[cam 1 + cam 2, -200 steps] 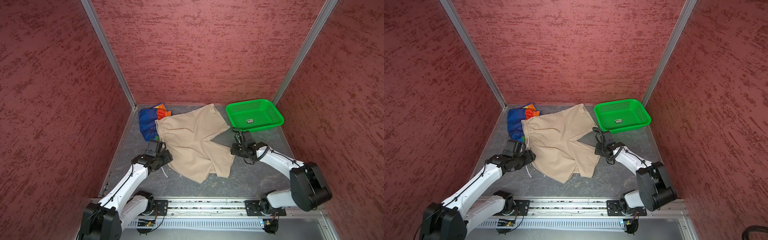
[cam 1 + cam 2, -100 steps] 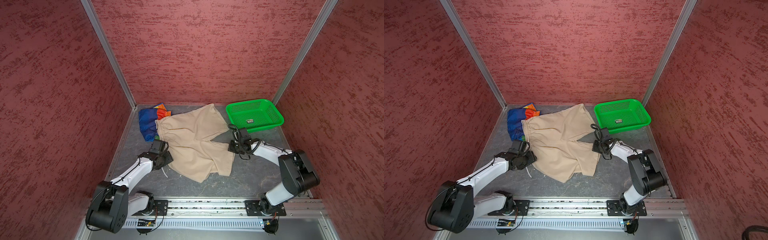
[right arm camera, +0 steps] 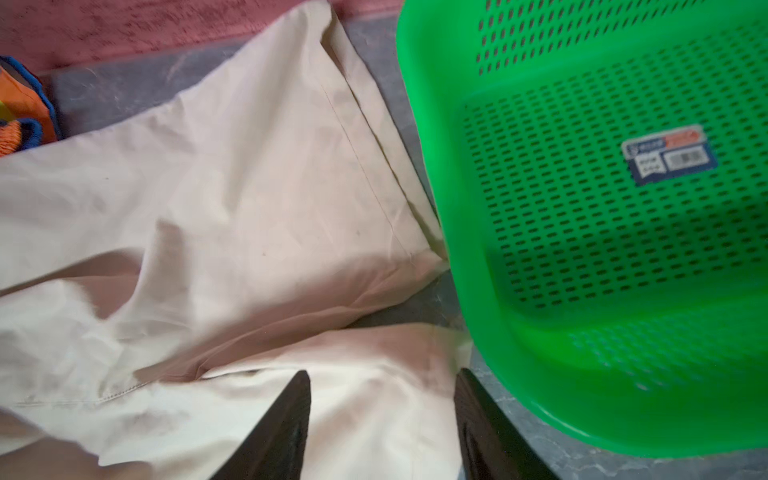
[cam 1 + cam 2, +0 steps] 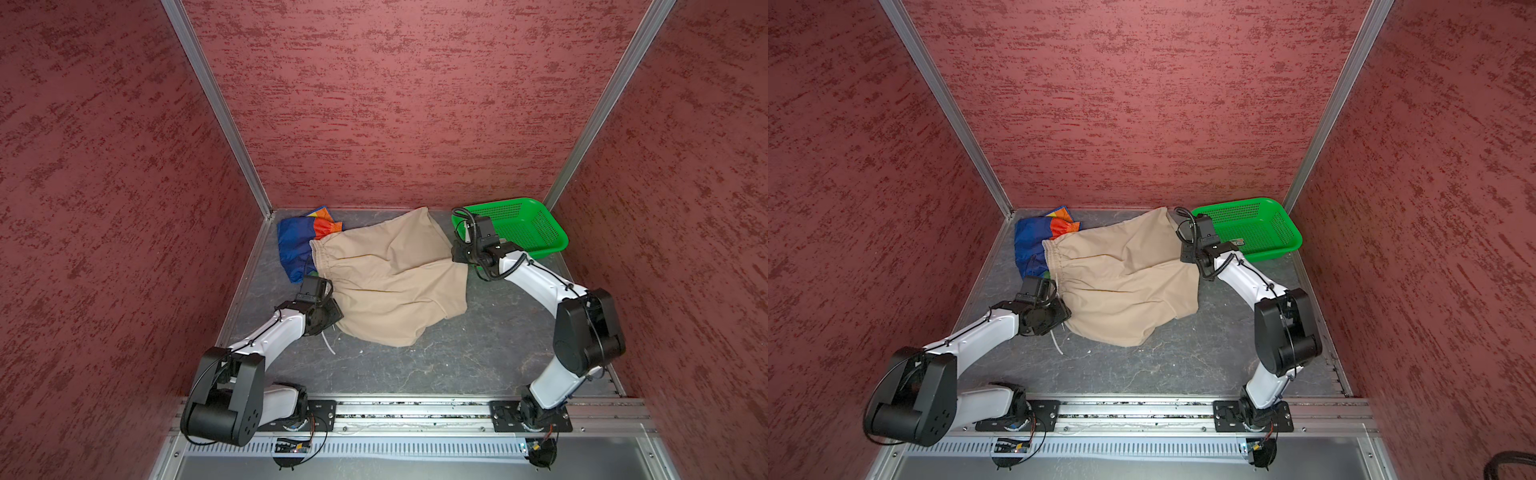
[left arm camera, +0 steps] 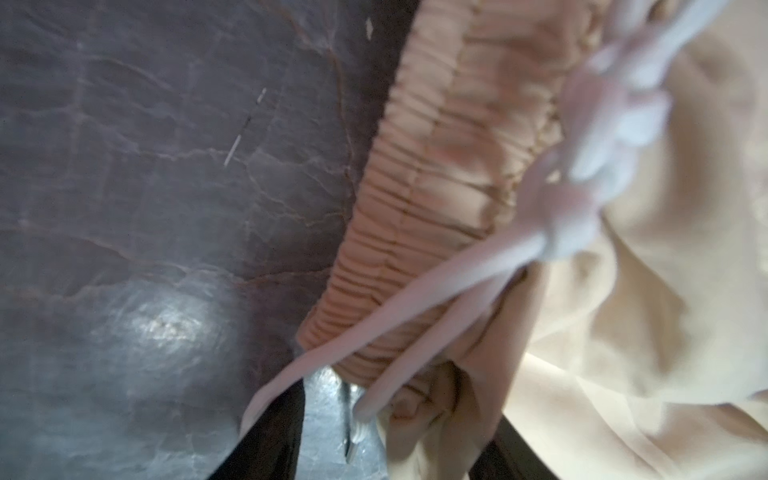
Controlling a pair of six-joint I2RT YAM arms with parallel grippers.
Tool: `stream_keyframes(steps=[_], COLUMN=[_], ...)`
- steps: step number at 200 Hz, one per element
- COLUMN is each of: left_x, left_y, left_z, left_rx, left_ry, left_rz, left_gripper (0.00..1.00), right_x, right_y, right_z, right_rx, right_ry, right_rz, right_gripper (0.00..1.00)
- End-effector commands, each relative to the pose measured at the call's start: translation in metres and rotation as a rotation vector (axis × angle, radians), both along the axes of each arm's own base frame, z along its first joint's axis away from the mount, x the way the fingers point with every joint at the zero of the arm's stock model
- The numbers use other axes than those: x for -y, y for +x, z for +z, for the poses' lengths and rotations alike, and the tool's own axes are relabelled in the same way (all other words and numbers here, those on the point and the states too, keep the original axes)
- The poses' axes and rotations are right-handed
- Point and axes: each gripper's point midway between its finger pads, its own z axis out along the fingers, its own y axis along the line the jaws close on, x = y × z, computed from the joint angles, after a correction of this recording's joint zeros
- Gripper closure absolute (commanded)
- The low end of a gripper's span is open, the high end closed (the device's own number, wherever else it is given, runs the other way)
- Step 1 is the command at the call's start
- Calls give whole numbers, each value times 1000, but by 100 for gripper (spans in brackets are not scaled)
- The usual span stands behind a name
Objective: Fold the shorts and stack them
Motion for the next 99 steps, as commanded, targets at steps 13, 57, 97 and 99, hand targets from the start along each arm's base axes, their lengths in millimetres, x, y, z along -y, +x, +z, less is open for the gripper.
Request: stream_keyframes(steps=[13,57,97,99], left_x=[4,6,7,7], left_y=[12,18,20,20], left_z=[6,6,9,9], left_rx=[31,23,24,25], left_ry=[-15,-18,-20,-19], left_rz=[-20,-31,-30,-29], left_gripper=[41,46,51,51], right_x=[15,3,-22,-23], right_y=[-61,-131,-147,-147], right_z=[-5,-52,-85,-86], right_rx=[-52,-171,-237,-238], right_ry=[44,208,331,334], right_rz=[-15,22,58,57], right_gripper=[34,29,29,29])
